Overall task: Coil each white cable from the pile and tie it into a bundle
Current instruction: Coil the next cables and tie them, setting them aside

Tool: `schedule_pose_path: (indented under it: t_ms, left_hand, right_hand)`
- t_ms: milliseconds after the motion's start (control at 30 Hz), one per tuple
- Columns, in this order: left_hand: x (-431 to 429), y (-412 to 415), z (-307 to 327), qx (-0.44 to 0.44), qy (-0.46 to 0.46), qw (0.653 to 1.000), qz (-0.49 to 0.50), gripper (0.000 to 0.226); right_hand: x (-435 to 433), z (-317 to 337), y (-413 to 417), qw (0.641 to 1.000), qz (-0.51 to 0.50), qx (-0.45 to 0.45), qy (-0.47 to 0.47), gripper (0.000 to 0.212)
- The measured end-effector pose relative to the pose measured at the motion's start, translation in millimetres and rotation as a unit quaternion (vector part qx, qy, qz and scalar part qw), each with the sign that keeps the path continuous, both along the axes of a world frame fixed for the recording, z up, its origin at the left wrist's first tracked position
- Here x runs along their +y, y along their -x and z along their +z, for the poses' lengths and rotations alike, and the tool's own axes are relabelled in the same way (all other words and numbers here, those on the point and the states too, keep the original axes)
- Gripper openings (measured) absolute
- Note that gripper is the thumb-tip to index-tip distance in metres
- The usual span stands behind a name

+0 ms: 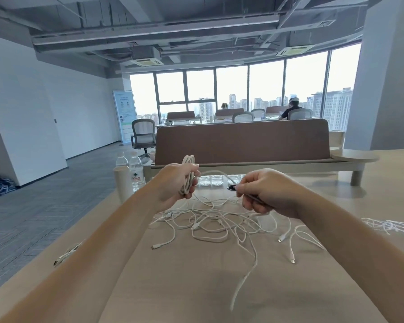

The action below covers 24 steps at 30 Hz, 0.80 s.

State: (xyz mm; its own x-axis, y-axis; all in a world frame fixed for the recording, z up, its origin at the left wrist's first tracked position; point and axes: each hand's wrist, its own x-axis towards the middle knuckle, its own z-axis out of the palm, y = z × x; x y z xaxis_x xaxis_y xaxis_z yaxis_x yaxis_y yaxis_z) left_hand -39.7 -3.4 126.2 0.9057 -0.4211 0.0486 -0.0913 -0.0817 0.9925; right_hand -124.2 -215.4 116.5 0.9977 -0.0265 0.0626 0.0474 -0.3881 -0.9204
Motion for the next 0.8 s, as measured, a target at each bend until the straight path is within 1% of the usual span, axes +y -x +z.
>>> schedule_pose_path:
  t_ms: [100,167,267,333,467,567,667,800]
  left_hand:
    - [0.8,3.2,6.3,0.006,0.046,0.998,-0.036,0.024]
    - [0.0,6.1,7.6,0.01,0.041,0.997,-0.057,0.029]
    - [-3.2,10.4,4.9,0.031,0.014,0.995,-0.089,0.035]
    - [-5.6,12.6,0.2,0.059,0.016,0.992,-0.107,0.038]
    - [-10.8,13.5,-11.0,0.104,0.014,0.987,-0.125,0.049]
    - [-15.9,15.3,-15.9,0.132,0.022,0.981,-0.138,0.055]
    - [-20.9,18.7,-17.0,0.137,0.037,0.977,-0.159,0.06]
    - [-23.9,20.3,-18.0,0.136,0.061,0.975,-0.168,0.066]
  right_hand:
    - [11.1,8.0,0.5,0.993,-0.048,-0.104,-0.025,0.018]
    - [12.7,12.0,-3.4,0.987,-0.086,-0.137,-0.018,0.02]
    - [12.0,11.8,-11.7,0.979,-0.14,-0.146,0.015,0.02]
    - [12.0,8.3,-16.2,0.976,-0.158,-0.145,0.028,0.019]
    - [21.0,0.6,-16.7,0.972,-0.165,-0.158,0.053,0.016]
    - [34.0,-3.2,-11.7,0.965,-0.155,-0.187,0.095,0.016]
    - [46.5,-8.2,-9.0,0.954,-0.153,-0.21,0.149,0.015]
    - [54.2,-13.8,-8.2,0.948,-0.15,-0.24,0.149,0.02]
